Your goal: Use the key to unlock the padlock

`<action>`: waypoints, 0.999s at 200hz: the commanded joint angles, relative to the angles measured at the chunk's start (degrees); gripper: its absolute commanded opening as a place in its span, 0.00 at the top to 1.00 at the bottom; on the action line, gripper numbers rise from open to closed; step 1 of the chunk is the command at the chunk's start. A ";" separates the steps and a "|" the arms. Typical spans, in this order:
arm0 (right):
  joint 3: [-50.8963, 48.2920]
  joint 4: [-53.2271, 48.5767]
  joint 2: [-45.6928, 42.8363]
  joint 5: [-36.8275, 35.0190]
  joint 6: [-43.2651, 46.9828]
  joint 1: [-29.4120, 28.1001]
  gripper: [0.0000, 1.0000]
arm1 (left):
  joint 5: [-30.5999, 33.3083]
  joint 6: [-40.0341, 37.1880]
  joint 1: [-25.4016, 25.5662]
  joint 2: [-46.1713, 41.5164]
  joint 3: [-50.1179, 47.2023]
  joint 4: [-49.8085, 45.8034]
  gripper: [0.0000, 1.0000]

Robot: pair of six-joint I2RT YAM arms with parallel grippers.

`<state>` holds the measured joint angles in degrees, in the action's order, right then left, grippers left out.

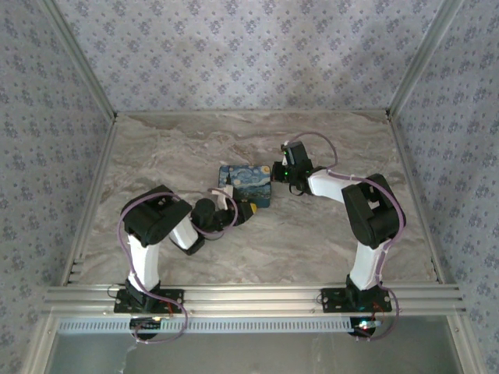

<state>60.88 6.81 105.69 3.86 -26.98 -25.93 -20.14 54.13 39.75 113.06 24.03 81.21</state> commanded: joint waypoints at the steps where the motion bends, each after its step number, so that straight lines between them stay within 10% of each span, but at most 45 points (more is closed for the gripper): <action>1: -0.50 -0.98 0.49 0.45 -0.44 -0.35 1.00 | 0.99 2.26 -0.51 0.55 -2.00 -3.17 0.54; 200: 0.43 -0.72 1.16 1.32 -0.68 -0.78 1.00 | -0.97 1.36 -1.08 -1.27 -1.53 -12.31 0.76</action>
<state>60.66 6.85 105.80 4.08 -27.18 -26.20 -18.81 53.08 39.27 112.38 23.09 80.51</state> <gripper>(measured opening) 0.060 0.239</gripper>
